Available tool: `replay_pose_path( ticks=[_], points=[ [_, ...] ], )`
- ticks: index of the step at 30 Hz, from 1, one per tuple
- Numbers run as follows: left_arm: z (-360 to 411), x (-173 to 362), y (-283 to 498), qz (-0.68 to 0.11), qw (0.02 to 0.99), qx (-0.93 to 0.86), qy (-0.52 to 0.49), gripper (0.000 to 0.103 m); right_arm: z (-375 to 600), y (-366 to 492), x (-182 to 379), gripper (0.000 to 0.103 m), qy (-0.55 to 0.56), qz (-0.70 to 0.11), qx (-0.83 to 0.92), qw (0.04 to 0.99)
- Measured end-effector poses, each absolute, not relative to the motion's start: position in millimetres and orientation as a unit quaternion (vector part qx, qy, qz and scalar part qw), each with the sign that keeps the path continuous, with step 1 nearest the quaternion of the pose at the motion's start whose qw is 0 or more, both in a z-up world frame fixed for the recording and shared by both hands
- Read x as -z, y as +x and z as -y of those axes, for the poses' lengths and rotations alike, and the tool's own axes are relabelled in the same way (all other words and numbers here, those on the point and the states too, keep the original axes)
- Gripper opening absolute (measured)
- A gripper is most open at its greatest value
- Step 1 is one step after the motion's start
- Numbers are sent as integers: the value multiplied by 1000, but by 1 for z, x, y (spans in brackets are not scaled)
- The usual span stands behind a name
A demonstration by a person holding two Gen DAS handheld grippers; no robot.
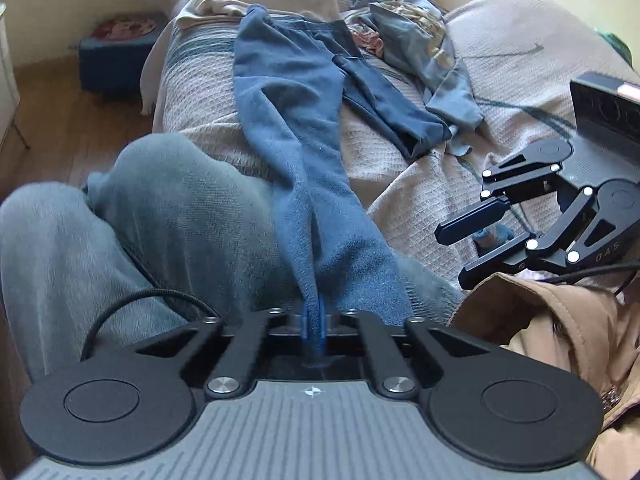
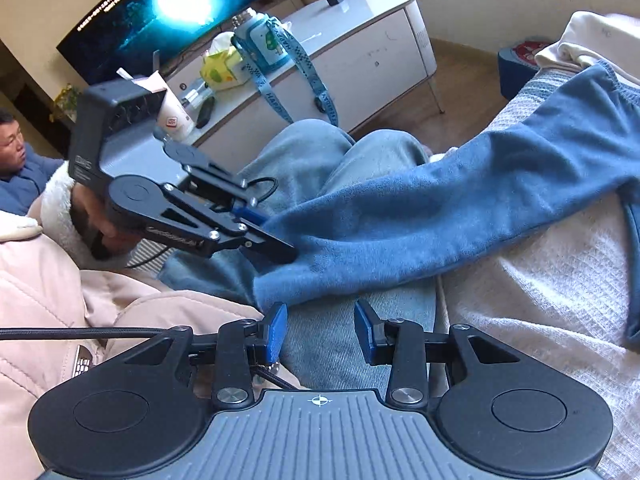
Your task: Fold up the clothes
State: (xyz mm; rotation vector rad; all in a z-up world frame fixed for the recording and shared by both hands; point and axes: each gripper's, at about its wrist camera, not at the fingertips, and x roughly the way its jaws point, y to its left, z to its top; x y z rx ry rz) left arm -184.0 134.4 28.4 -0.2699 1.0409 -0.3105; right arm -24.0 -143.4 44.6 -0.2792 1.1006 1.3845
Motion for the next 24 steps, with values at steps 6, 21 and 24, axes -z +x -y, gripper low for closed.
replay_pose_path(
  ticks=[6,21,24],
  points=[
    [-146,-64,-189,-434,880,124,-146,2,135,-49,-44,38,-129,-453,-622,625],
    [-120,-128,-131,-331,902,191,-201,2,114,-55,-50,63,-125,-413,-612,663],
    [-112,-135,-104,-334,902,182,-204,2,127,-45,-46,63,-103,-424,-598,672]
  ],
)
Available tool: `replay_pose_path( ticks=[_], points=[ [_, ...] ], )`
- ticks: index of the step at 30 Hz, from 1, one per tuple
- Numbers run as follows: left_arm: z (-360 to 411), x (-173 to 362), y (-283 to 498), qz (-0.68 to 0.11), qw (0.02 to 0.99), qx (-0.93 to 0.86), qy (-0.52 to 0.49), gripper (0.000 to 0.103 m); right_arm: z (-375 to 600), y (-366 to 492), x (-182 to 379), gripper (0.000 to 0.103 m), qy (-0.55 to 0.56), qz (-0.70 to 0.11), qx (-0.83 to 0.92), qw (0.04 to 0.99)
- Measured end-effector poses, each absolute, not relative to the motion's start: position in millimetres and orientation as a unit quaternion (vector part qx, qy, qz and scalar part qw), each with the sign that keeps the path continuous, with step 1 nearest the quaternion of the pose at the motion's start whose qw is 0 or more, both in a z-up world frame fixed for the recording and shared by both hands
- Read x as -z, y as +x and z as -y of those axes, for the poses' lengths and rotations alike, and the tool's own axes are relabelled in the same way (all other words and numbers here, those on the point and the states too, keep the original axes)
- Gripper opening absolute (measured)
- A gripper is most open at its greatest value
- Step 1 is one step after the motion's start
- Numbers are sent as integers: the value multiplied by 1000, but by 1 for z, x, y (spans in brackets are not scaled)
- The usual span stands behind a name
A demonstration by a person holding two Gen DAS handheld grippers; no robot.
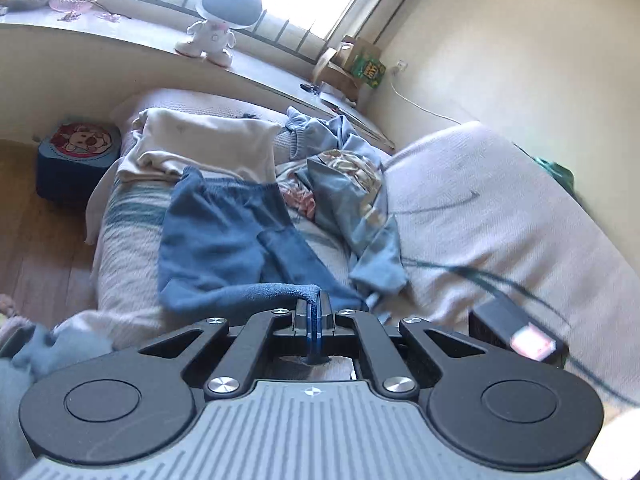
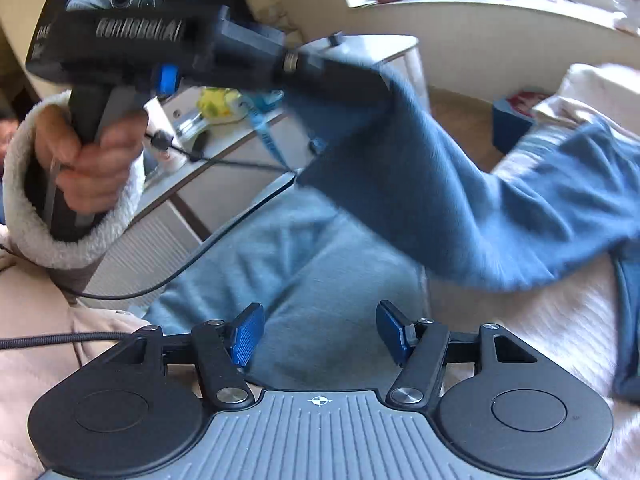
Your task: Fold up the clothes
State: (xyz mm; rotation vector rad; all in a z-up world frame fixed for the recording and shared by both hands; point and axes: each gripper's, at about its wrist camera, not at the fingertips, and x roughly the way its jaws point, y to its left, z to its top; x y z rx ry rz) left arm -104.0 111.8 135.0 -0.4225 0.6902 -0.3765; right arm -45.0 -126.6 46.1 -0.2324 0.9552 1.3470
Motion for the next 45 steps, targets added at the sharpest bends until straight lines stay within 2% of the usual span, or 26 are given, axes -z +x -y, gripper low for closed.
replay_pose_path(
  ticks=[9,18,19,20,22,24,26,31,34,39,42,45],
  points=[
    [-115,-123,-6,-379,887,151,-216,2,152,13,-34,63,-32,-452,-560,694],
    [-127,-96,146,-423,875,137,-195,4,147,92,-23,63,27,-485,-498,718],
    [-128,-90,164,-431,872,134,-190,13,148,98,-22,63,34,-487,-490,723],
    [-132,-83,177,-442,868,121,-191,31,150,103,-20,63,41,-490,-481,726],
    [-140,-81,187,-444,871,100,-187,53,155,110,-15,63,54,-499,-463,731],
    [-149,-82,192,-439,874,91,-187,59,159,114,-11,63,62,-508,-449,733],
    [-162,-89,185,-421,880,88,-204,70,161,120,-6,63,64,-514,-438,735],
    [-179,-107,163,-375,905,60,-190,74,157,120,-15,63,39,-487,-422,764],
    [-182,-100,153,-391,902,55,-175,75,147,118,-26,63,8,-447,-420,790],
    [-179,-57,127,-449,875,67,-167,75,119,129,-31,61,-56,-377,-404,831],
    [-173,-24,109,-487,857,76,-152,75,86,153,-20,55,-96,-351,-401,841],
    [-167,4,94,-520,838,84,-144,75,48,165,-9,42,-166,-345,-406,830]
  ],
)
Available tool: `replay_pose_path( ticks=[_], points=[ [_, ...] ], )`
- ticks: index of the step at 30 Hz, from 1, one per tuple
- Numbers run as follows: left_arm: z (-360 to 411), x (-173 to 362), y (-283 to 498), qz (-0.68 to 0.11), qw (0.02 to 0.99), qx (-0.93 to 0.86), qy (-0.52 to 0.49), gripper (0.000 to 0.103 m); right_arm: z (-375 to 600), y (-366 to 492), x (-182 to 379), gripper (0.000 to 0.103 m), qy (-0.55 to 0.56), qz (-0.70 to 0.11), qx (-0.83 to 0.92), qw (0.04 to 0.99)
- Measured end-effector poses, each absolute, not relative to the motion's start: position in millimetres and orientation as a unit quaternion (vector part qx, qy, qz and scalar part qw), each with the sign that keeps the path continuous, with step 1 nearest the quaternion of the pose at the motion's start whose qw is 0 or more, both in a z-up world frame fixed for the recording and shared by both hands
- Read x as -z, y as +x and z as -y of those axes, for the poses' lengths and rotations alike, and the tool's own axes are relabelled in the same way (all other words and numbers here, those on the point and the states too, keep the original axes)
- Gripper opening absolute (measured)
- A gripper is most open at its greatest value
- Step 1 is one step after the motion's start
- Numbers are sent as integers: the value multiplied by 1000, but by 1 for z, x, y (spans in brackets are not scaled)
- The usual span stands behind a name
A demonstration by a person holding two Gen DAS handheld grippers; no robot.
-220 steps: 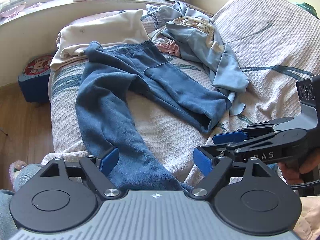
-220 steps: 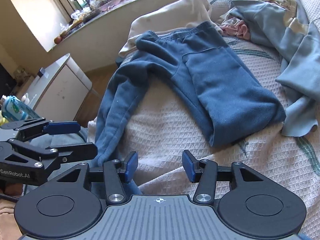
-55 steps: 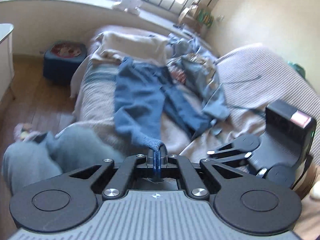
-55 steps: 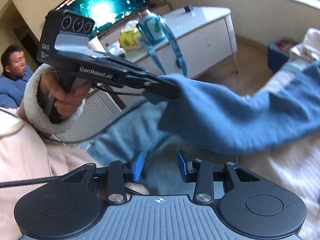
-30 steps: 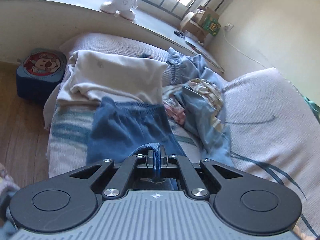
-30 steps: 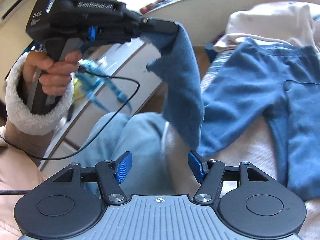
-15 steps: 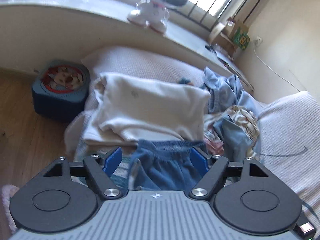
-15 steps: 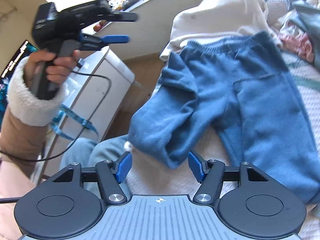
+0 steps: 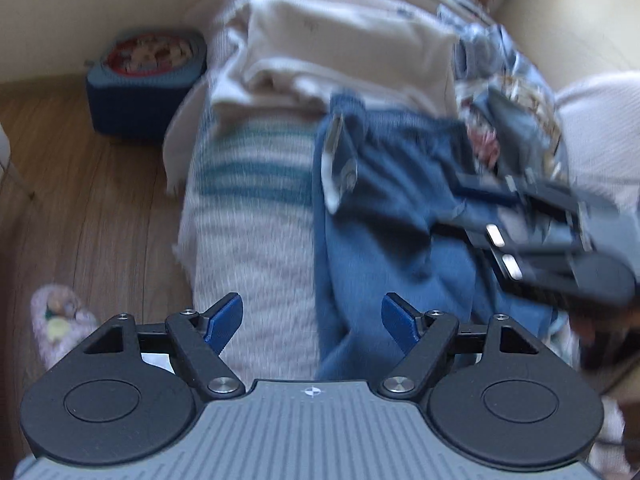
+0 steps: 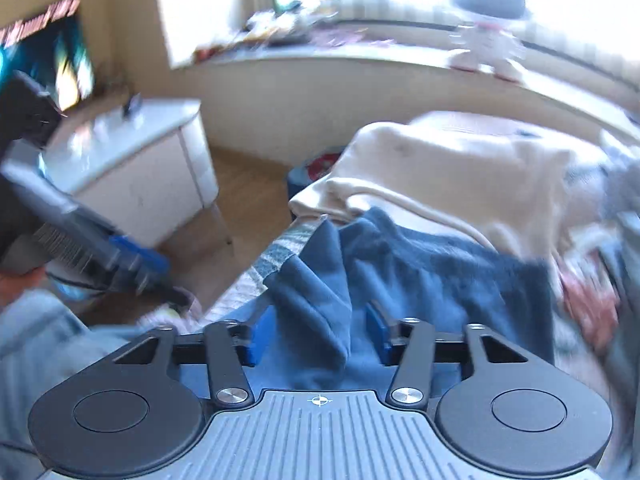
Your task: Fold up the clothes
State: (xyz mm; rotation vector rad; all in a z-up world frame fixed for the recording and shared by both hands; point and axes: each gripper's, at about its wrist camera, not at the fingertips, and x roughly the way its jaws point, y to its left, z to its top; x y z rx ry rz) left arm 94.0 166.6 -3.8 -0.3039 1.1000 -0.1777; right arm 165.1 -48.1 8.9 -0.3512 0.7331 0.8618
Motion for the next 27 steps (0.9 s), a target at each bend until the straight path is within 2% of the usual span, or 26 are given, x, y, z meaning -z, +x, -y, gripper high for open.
replay_pose_path(
  ticks=[2,8,10,13,19,25,27],
  points=[
    [-160,16,89,-534,830,89,-131,75,25,167,-1,38,-204,-342,-405,823],
    [-146,32,85,-538,828,101,-121,75,-17,173,28,36,-283,-328,-412,802],
    [-142,35,83,-541,827,105,-116,75,-12,179,33,13,-266,-342,-405,805],
    [-141,41,84,-553,818,97,-120,75,8,188,18,5,-232,-347,-387,822],
    [-139,44,83,-552,819,93,-125,75,30,233,5,6,-197,-353,-313,859],
    [-143,37,73,-549,822,85,-123,75,36,259,10,29,-210,-328,-212,896],
    [-145,34,69,-546,824,83,-127,75,46,259,-1,29,-194,-327,-195,904]
  ],
)
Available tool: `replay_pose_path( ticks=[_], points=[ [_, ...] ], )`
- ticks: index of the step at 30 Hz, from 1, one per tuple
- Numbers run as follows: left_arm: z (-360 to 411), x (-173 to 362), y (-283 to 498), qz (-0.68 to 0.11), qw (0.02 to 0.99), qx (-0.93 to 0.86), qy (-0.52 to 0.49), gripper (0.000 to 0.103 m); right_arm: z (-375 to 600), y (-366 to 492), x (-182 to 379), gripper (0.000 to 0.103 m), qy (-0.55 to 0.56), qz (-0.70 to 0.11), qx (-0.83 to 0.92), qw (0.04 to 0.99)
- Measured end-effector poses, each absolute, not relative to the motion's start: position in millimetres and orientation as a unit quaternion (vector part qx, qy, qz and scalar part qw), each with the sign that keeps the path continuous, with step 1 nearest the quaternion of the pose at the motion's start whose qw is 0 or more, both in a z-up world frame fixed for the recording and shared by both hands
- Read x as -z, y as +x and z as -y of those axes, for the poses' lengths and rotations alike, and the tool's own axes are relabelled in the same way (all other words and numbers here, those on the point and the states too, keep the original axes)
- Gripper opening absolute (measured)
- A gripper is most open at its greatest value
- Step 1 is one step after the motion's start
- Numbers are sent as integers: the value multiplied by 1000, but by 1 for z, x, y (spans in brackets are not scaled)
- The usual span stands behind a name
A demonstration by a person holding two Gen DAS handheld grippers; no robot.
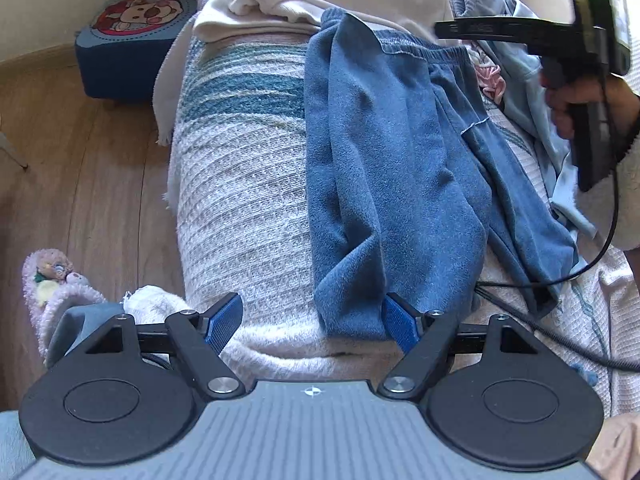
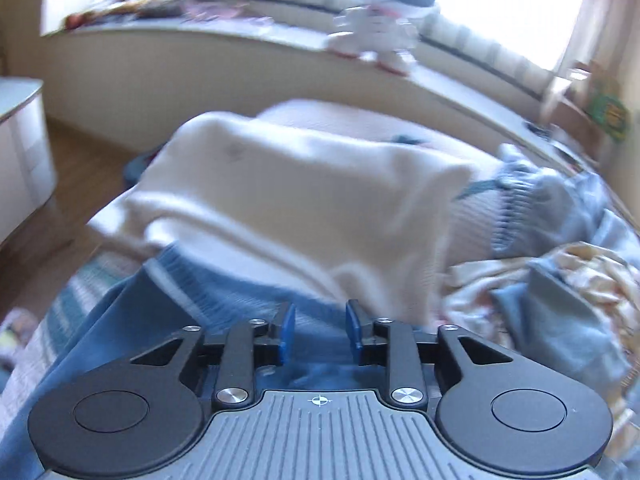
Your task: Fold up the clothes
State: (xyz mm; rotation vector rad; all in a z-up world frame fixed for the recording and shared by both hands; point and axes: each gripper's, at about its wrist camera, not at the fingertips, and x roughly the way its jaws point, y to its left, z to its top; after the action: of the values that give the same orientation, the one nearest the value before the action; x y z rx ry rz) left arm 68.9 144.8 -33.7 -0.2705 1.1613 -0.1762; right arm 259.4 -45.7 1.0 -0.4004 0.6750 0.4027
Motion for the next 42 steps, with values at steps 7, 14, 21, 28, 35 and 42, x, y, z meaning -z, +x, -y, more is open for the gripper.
replay_pose_path(
  ticks=[7,14,21,28,35,42],
  points=[
    [-143,16,60,-524,835,82,-147,79,73,210,-28,65,-174,-347,-278,879],
    [-134,11,47,-528,834,76,-139,80,69,135,-27,69,-217,-352,-339,845],
    [-135,11,26,-528,834,61,-147,80,69,90,-16,69,-202,-379,-368,825],
    [-142,4,18,-516,842,46,-152,81,59,52,-12,72,-211,-382,-403,805],
    [-144,3,13,-514,843,42,-155,81,46,35,-5,73,-238,-378,-420,790],
    [-144,2,12,-512,844,40,-155,81,30,35,26,77,-276,-399,-431,761]
  ],
)
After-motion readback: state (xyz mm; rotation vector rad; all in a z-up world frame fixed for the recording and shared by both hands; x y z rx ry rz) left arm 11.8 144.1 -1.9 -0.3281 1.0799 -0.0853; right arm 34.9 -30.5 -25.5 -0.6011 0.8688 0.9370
